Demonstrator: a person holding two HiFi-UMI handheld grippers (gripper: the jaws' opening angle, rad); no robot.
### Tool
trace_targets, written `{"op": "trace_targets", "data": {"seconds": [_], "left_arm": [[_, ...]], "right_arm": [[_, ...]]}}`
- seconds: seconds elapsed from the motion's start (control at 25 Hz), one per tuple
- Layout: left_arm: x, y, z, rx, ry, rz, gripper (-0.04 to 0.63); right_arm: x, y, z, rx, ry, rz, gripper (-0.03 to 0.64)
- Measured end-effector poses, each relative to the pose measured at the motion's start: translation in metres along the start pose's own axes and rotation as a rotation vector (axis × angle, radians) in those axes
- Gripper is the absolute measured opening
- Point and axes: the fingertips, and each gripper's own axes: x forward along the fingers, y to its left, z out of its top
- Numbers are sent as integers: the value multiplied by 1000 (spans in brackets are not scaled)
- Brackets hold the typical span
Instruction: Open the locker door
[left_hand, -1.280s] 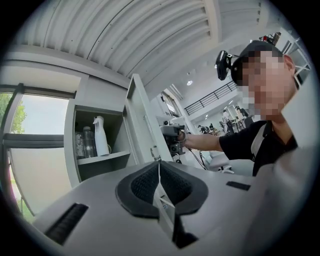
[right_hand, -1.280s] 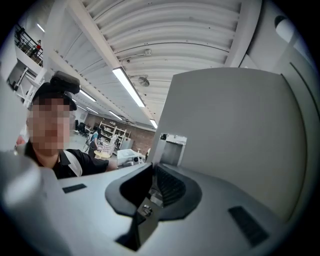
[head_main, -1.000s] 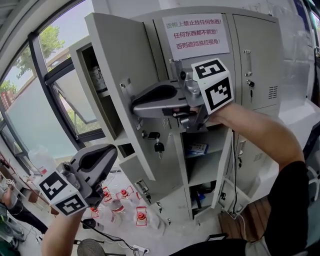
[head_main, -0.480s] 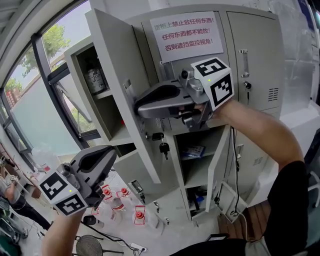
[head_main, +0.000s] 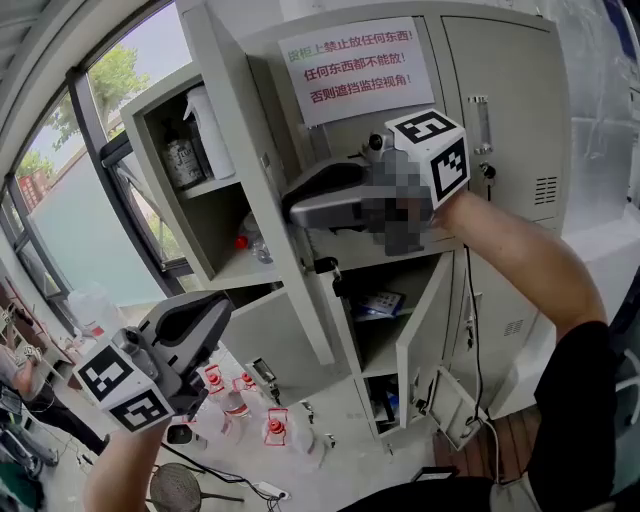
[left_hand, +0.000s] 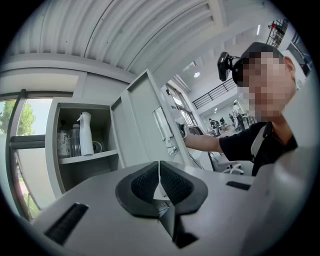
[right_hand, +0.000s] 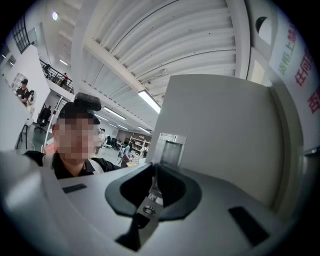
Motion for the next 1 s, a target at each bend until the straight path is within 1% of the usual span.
{"op": "trace_targets", "data": {"seconds": [0.2,0.44,0.8,1.0], "left_arm": [[10,-12,4,7,1,3,18],[15,-24,1,-4,17,10,18],[5,-32,-1,-21,26,47,18],[-2,-36,-4,-30,37,64,18]], "right_arm": [[-17,5,1,5,-10,28,37],[-30,8,2,32,-49,77,37],[-39,9,3,41,-72,146,37],[-43,10,3,36,-92,168,37]]}}
